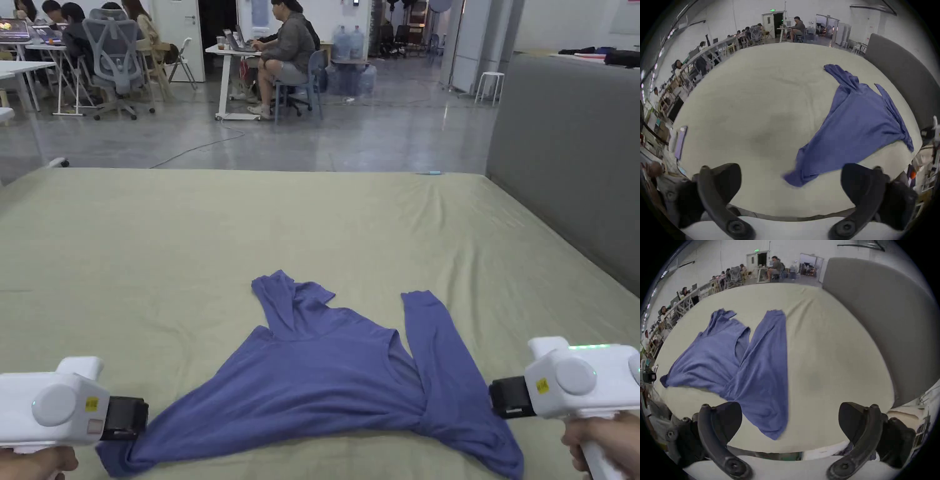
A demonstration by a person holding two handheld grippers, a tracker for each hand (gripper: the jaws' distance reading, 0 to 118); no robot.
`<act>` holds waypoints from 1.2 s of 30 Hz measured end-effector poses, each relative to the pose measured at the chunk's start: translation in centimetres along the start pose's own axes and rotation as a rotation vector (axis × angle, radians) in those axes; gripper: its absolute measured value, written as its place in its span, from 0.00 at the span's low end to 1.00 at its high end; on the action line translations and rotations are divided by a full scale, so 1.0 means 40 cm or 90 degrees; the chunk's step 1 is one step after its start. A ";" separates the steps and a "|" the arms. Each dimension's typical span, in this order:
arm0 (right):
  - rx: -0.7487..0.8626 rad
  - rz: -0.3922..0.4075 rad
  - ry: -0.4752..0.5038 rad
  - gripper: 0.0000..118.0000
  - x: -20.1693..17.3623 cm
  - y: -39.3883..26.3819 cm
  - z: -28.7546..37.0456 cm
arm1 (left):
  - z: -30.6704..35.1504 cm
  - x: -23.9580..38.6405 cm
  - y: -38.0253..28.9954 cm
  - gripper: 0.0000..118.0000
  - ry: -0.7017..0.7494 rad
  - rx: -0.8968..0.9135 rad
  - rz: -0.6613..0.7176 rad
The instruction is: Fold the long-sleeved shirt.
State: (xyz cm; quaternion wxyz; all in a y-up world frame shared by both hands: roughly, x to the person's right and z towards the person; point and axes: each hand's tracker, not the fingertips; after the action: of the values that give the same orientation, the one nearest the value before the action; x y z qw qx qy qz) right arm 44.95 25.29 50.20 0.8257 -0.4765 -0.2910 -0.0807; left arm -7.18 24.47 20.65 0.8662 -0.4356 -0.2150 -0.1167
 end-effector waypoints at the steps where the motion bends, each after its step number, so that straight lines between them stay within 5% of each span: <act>1: 0.002 0.004 -0.011 1.00 -0.011 0.005 0.017 | 0.005 0.006 0.006 1.00 0.007 -0.019 -0.002; 3: -0.034 0.023 -0.022 0.94 -0.031 0.025 0.031 | 0.017 0.013 0.021 0.97 0.008 -0.020 0.004; 4: -0.073 0.038 -0.006 0.75 -0.040 0.033 0.030 | 0.025 0.018 0.029 0.83 0.009 -0.016 0.014; 5: -0.061 0.041 0.011 0.26 -0.053 0.030 0.033 | 0.035 0.021 0.033 0.44 0.000 0.005 0.021; 6: -0.039 0.045 0.032 0.00 -0.062 0.027 0.033 | 0.040 0.024 0.037 0.00 -0.013 0.015 0.019; 11: -0.050 0.055 0.039 0.00 -0.108 0.025 0.024 | 0.041 0.009 0.029 0.00 -0.012 0.008 0.026; 14: -0.056 0.055 0.051 0.00 -0.125 0.019 0.023 | 0.009 -0.020 0.018 0.11 -0.005 -0.024 0.052; 17: -0.056 0.061 0.049 0.00 -0.134 0.018 0.012 | -0.045 -0.038 -0.010 0.84 0.002 -0.059 0.064; 18: -0.057 0.062 0.049 0.00 -0.136 0.019 0.009 | -0.058 -0.044 -0.021 0.94 0.006 -0.069 0.069; 26: -0.072 0.074 0.059 0.00 -0.159 0.038 -0.024 | -0.160 -0.030 -0.051 0.90 0.007 -0.125 0.086; 28: -0.075 0.073 0.062 0.00 -0.172 0.054 -0.032 | -0.180 -0.015 -0.045 0.71 0.005 -0.132 0.082; 31: -0.077 0.078 0.065 0.00 -0.184 0.070 -0.044 | -0.194 0.005 -0.037 0.08 -0.026 -0.127 0.074; 32: -0.077 0.081 0.065 0.00 -0.194 0.081 -0.047 | -0.194 0.014 -0.026 0.01 -0.051 -0.132 0.081; 36: -0.068 0.085 0.089 0.00 -0.211 0.142 -0.052 | -0.171 0.047 0.018 0.01 -0.022 -0.110 0.017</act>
State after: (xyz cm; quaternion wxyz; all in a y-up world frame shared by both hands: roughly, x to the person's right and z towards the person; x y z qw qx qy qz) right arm 41.21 25.37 40.49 0.8209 -0.5313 -0.1960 -0.0740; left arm -3.41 19.37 17.44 0.8229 -0.5138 -0.2133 -0.1154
